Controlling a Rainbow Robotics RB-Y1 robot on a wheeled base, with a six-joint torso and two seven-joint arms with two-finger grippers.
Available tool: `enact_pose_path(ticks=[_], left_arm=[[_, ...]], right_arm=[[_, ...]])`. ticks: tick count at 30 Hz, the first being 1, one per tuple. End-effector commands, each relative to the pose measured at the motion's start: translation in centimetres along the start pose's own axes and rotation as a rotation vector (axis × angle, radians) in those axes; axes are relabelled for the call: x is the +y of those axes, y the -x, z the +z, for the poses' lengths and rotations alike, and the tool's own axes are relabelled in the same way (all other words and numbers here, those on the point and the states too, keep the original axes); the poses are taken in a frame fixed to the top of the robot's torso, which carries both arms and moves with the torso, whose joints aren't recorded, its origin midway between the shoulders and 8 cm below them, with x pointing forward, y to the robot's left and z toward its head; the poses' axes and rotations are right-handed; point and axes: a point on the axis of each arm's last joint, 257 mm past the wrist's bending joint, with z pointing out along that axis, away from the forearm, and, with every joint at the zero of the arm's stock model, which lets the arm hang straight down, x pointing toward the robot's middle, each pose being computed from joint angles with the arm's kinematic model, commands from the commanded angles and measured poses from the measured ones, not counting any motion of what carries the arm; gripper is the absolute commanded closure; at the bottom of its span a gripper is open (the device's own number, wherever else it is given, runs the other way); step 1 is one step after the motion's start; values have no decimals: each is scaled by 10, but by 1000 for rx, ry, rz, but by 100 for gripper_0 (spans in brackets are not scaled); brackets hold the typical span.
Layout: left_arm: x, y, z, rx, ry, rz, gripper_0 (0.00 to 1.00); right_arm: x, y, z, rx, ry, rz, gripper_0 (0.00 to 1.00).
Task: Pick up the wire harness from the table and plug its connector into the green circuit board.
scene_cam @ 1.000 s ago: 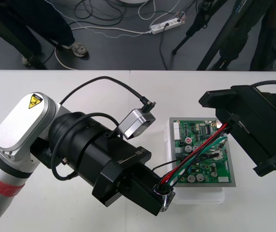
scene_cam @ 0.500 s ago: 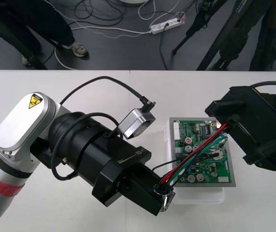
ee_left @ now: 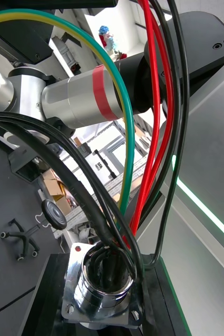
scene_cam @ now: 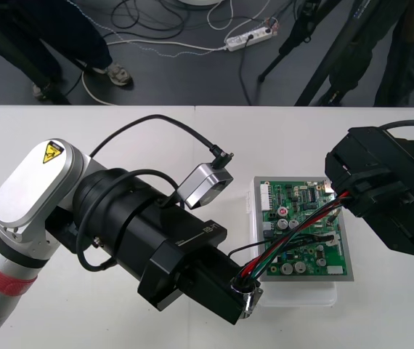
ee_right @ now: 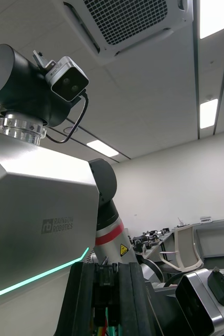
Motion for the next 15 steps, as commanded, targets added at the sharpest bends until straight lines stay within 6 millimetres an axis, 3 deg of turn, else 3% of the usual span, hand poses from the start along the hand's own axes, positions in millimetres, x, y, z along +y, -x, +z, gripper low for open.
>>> enact_pose_path(ticks=[1,12,13,15], left_arm=[[-9,13,12,5,-36,-33,100],[-9,17,11,-13,-35,-15,98],[-8,19,11,-22,-33,-12,57],[-6,24,10,-42,-23,-8,0]], right_arm=[[5,6,9,-4,51,33,100],[5,7,9,-9,50,29,100],[5,7,9,-9,50,29,100],[5,7,9,-9,50,28,100]])
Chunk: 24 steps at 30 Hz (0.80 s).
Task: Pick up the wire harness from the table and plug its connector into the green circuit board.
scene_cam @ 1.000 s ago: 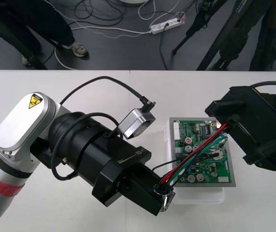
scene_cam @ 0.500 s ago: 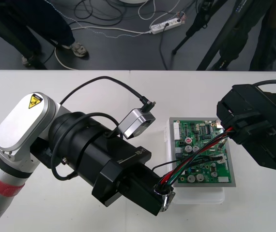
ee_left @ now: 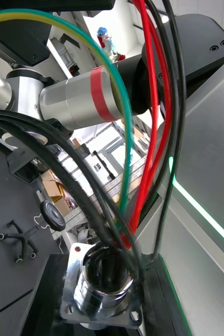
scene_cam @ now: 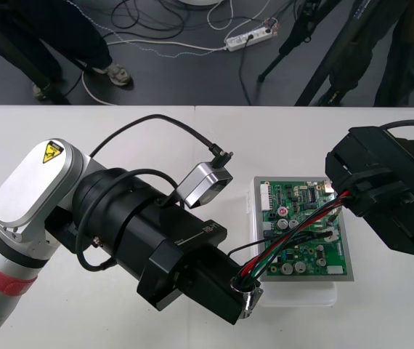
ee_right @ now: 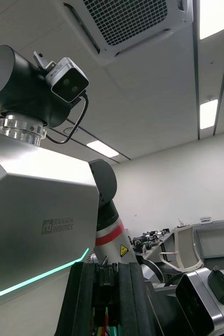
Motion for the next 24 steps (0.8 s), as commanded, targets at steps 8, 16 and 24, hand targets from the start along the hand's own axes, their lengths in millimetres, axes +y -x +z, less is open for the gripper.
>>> enact_pose_path(ticks=[8,16,24], left_arm=[[-1,45,6,-128,2,15,0],[-2,48,6,-143,-2,41,0],[3,51,-6,-160,42,59,0]], right_arm=[[5,6,9,-5,50,26,100],[5,6,9,-7,50,26,100],[-1,7,2,-20,25,37,100]])
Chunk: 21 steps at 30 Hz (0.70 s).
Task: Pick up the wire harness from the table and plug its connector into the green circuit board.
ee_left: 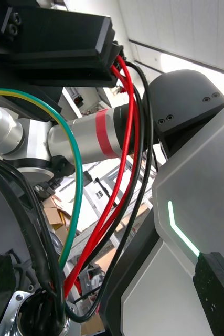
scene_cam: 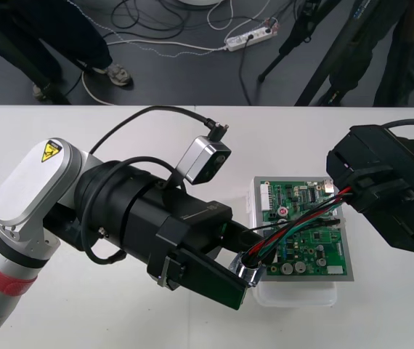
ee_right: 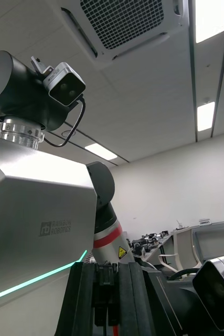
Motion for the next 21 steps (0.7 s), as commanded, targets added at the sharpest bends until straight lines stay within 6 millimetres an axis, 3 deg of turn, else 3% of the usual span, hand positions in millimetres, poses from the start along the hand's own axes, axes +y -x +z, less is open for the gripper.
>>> enact_pose_path(ticks=[1,12,21], left_arm=[[1,18,-6,-34,36,63,0],[5,33,-65,-119,191,134,0],[7,45,-103,-170,304,213,0]], right_arm=[[1,5,5,-7,33,35,100],[0,-4,-14,33,-34,89,100],[6,-5,-37,80,-109,111,100]])
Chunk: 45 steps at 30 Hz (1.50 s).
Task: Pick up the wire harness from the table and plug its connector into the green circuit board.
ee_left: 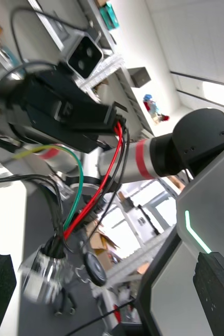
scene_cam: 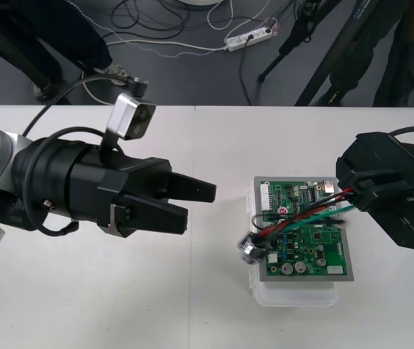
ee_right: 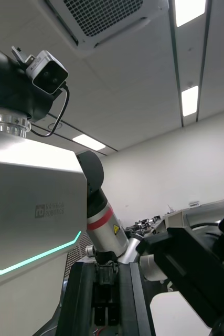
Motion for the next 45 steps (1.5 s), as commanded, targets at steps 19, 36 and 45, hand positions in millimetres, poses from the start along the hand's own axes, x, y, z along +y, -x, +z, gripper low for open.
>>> enact_pose_path(ticks=[19,36,45], left_arm=[[35,29,-60,-72,308,489,0],[20,50,-45,-49,353,741,0],[6,58,-40,7,311,891,0]], right_arm=[[-8,22,-64,118,-211,0,100],[-28,-4,-48,256,-258,-138,100],[-51,-1,-31,246,-325,-201,100]])
